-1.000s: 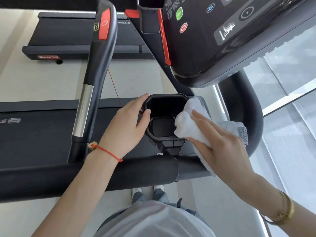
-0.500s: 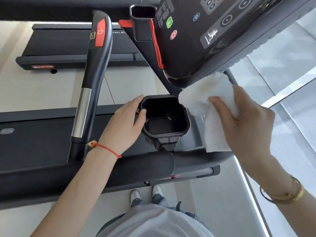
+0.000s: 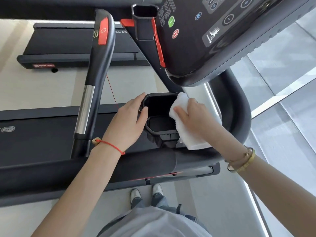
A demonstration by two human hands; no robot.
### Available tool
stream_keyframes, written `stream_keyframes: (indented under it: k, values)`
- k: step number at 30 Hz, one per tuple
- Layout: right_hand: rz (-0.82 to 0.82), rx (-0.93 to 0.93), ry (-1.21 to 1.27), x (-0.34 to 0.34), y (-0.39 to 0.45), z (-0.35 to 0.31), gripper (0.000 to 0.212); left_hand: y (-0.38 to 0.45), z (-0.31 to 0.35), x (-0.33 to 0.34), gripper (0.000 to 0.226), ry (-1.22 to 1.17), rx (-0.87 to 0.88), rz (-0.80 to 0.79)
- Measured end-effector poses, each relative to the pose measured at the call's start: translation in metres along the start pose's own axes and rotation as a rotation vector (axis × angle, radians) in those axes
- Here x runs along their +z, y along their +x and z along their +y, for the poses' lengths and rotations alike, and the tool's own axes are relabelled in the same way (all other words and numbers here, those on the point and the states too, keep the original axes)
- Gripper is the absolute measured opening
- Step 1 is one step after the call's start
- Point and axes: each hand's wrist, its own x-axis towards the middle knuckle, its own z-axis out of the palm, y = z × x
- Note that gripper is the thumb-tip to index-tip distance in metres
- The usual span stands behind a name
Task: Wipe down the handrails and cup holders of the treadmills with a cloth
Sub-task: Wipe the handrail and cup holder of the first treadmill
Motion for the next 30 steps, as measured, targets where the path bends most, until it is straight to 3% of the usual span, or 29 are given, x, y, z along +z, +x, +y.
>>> stream_keyframes:
  k: [10,15,25,30]
  values:
    - [-0.18,0.106,0.045,-0.004,-0.006,0.019,0.044,0.0,0.001,0.001,0.05,-0.024,-0.029,0.017]
    - [-0.016,-0.061,-0.031,0.0,0.016,0.008,0.032,0.0,0.002,0.001,0.045,-0.021,-0.052,0.002]
    - [-0.06,-0.44,-0.145,-0.013,0.039,0.009,0.034,0.0,0.004,0.001,0.037,-0.015,-0.032,0.005]
    - [-0.123,-0.69,-0.38,-0.012,0.059,-0.011,0.035,-0.001,0.005,0.0,0.039,-0.015,-0.038,-0.009]
